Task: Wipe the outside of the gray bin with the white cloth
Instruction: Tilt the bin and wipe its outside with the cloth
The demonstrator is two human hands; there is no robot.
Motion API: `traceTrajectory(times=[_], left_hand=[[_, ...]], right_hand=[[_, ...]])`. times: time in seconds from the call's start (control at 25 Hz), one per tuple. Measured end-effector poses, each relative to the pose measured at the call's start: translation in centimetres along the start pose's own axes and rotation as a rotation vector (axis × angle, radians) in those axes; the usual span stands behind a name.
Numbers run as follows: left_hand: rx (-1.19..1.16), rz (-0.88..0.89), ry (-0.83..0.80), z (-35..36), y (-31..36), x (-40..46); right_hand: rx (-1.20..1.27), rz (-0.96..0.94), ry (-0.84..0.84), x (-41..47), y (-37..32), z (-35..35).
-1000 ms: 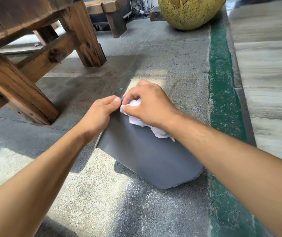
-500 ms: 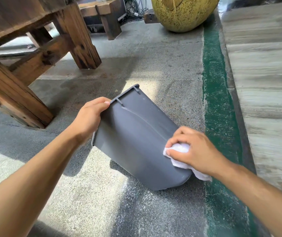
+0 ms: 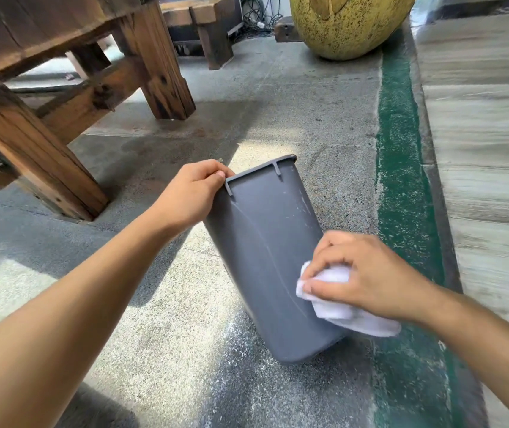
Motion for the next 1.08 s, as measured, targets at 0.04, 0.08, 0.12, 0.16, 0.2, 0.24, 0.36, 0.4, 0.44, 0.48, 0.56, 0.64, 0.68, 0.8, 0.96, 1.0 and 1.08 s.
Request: traceTrajectory(times=[0.04, 0.08, 0.12, 0.16, 0.2, 0.24, 0.36, 0.4, 0.44, 0.48, 0.56, 0.64, 0.68, 0.8, 0.96, 1.0, 1.08], left_hand=[[0.010, 0.017, -0.004, 0.1, 0.2, -0.1], [0.010, 0.029, -0.011, 0.2, 0.3, -0.2], [0.008, 0.036, -0.023, 0.2, 0.5, -0.3], [0.007, 0.041, -0.034, 0.3, 0.7, -0.4], [0.008, 0.048, -0.044, 0.4, 0.9, -0.5], [0.017, 0.061, -0.045, 0.4, 0.9, -0.6], [0.100, 0.098, -0.001, 0.3, 0.8, -0.5], [0.107, 0.099, 0.004, 0.3, 0.7, -0.4], [0.109, 0.098, 0.006, 0.2, 0.6, -0.3], [0.114, 0.095, 0.010, 0.2, 0.5, -0.2], [0.120, 0.083, 0.023, 0.2, 0.4, 0.1], [0.119, 0.062, 0.029, 0.1, 0.4, 0.2], [0.118, 0.051, 0.034, 0.1, 0.4, 0.2], [0.120, 0.022, 0.053, -0.3, 0.6, 0.1], [0.101, 0.010, 0.043, -0.2, 1.4, -0.4], [0.116, 0.020, 0.032, 0.0, 1.7, -0.6], [0.180, 0.063, 0.011, 0.5, 2.3, -0.8]], right_hand=[[-0.007, -0.002, 0.146, 1.7, -0.9, -0.8], [-0.039, -0.013, 0.257, 3.6, -1.8, -1.2], [-0.091, -0.027, 0.330, 5.4, -2.5, -1.3], [-0.147, -0.038, 0.375, 7.2, -3.1, -1.2], [-0.201, -0.046, 0.393, 8.8, -3.5, -0.9], [-0.252, -0.047, 0.390, 10.2, -3.8, -0.4], [-0.341, -0.039, 0.358, 11.9, -3.8, 1.0], [-0.342, -0.045, 0.347, 11.7, -3.6, 1.3], [-0.333, -0.048, 0.331, 11.2, -3.3, 1.7], [-0.325, -0.047, 0.314, 10.3, -2.9, 2.2], [-0.303, -0.030, 0.277, 8.0, -2.1, 3.0], [-0.287, -0.012, 0.235, 5.3, -1.1, 4.0], [-0.296, -0.005, 0.203, 3.6, -0.5, 4.6], [-0.373, 0.013, 0.086, -2.3, 0.7, 6.7], [-0.534, 0.073, -0.178, -9.2, 2.6, 9.4], [-0.524, 0.096, -0.184, -10.0, 3.1, 9.4], [-0.396, 0.148, -0.084, -9.7, 2.8, 7.8]])
Point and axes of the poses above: each hand's wrist, its own x-axis towards the middle knuckle, its own z-axis out of the palm, y = z × x, the point moved 2 cm from there along x, towards the middle knuckle, and after that the axes turned 12 degrees about -z, right-handed, at the moved point
